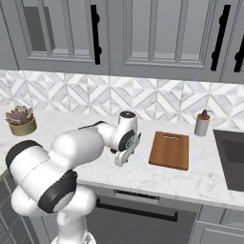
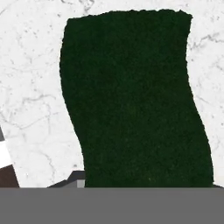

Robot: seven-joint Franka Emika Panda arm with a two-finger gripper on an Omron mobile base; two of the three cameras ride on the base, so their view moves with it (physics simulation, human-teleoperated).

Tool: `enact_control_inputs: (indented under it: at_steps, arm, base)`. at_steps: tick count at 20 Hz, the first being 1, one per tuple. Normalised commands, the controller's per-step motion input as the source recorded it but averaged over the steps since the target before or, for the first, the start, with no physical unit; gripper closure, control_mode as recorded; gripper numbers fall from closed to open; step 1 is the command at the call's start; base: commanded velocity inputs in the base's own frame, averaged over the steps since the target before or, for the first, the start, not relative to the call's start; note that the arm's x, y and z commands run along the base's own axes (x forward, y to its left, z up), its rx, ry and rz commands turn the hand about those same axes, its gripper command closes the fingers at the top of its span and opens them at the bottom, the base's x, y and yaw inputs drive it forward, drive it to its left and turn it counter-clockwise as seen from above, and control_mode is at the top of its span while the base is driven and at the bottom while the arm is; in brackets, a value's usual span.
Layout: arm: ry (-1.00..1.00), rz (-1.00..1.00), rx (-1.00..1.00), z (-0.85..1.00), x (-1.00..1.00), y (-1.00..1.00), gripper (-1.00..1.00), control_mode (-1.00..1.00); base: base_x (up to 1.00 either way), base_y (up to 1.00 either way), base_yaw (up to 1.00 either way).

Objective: Pick up the sponge from the counter and clean the cutting board by briefly scrubbing or pressing down on the cutting board. Once finished, release the sponge.

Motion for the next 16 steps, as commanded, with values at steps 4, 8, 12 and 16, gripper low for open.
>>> enact_control_inputs:
  at_steps: [4, 8, 12, 16]
  arm:
    - [0.1, 0.0, 0.15, -0.56, 0.7, 0.21, 1.0, -1.0]
    - [0.03, 0.0, 0.03, -0.7, 0.37, 0.48, 1.0, -1.0]
    - [0.0, -0.03, 0.04, -0.35, 0.23, 0.3, -1.0, -1.0]
    - [0.0, -0.05, 0.03, -0.14, 0.18, 0.03, -1.0, -1.0]
  base:
    - [0.0, 0.0, 0.0]
    - [0.0, 0.0, 0.0]
    - [0.0, 0.0, 0.0]
    - [0.0, 0.0, 0.0]
